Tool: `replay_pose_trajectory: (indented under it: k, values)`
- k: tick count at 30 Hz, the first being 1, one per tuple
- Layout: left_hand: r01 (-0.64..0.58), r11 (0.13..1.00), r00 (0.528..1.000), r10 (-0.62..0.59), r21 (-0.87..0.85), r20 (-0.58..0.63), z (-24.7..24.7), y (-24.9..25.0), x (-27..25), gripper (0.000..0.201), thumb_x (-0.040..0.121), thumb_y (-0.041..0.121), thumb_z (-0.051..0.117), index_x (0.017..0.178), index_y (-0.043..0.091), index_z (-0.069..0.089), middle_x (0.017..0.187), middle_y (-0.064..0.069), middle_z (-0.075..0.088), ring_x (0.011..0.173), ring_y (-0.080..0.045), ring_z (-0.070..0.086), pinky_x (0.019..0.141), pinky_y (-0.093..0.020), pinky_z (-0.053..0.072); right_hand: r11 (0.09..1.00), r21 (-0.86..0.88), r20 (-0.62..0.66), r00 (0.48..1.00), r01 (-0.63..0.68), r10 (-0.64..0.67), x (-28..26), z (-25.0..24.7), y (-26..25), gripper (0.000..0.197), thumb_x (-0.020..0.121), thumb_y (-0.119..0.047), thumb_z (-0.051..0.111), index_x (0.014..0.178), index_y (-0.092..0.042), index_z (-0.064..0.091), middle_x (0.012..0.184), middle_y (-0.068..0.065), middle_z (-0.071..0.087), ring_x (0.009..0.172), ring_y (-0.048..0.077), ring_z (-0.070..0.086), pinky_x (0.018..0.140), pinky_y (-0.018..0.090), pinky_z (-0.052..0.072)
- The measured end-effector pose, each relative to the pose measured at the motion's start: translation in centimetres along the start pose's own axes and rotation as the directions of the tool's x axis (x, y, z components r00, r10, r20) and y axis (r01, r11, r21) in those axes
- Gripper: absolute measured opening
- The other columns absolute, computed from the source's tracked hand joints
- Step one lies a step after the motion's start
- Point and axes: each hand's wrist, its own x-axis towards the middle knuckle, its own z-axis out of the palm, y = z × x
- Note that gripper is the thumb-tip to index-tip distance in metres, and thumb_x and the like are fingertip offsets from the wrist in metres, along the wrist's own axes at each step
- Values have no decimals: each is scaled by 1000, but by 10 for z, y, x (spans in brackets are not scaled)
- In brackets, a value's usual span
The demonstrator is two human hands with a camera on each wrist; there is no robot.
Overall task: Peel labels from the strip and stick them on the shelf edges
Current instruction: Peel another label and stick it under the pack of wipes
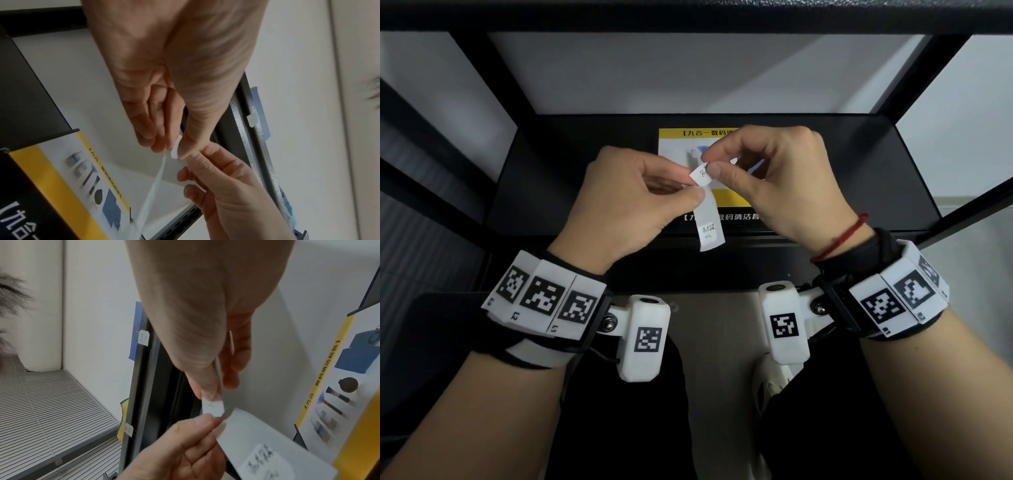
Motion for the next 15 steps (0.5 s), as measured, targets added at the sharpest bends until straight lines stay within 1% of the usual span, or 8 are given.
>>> replay_pose_trajectory:
  k: [1,3,6,8,9,11,13,15]
  values:
    - [-2,1000,1000,2,1,-5,0,1,0,11,83,24,83,91,30,80,90,12,80,85,-1,77,87,-24,61,1000,-3,9,1000,-1,1,0,0,0,5,90,-21,75,94,-23,77,73,-29,61,62,-5,56,62,5,39]
    - [-5,1000,1000,5,1,-15,1,3,0,11,85,27,82,88,36,79,86,13,80,82,-3,77,86,-29,63,1000,-9,17,1000,1,-1,0,0,0,6,90,-20,74,95,-24,77,72,-30,60,62,-6,56,62,3,37]
    - [0,1000,1000,-1,-18,-31,2,6,1,16,86,25,81,84,40,77,84,12,80,82,-8,78,86,-34,63,1000,21,8,1000,-21,21,0,-4,0,12,91,-22,73,102,-27,76,79,-27,66,68,3,61,65,6,43]
    - [9,999,999,-11,-53,-47,3,8,2,9,87,25,80,90,33,80,88,11,81,85,-8,78,88,-34,63,995,77,14,998,-69,68,1,-7,2,19,91,-25,73,110,-25,73,86,-19,72,70,9,65,70,18,51]
    - [7,998,998,-11,-69,-56,4,9,3,7,87,24,80,94,27,81,90,9,81,87,-8,78,89,-33,63,990,107,23,995,-97,95,1,-9,3,20,91,-27,73,110,-24,72,87,-15,74,68,9,65,69,23,52]
    - [0,995,997,-8,-95,-76,5,13,4,10,88,22,79,97,20,82,91,7,81,88,-9,78,91,-34,62,978,151,44,990,-143,138,1,-13,6,14,90,-31,74,101,-22,74,85,-10,74,66,15,66,65,28,53]
    - [-10,992,996,-1,-122,-85,9,19,4,12,89,20,78,99,17,83,91,5,82,89,-11,78,92,-36,62,971,174,53,986,-164,157,-1,-19,6,11,89,-31,75,92,-20,74,80,-9,71,65,20,66,61,28,51]
    - [-23,988,997,11,-151,-81,13,26,5,11,89,19,78,99,18,82,91,6,82,88,-10,78,89,-31,62,963,207,50,985,-172,165,-4,-26,5,10,89,-27,75,89,-17,74,77,-8,69,62,13,63,59,21,47]
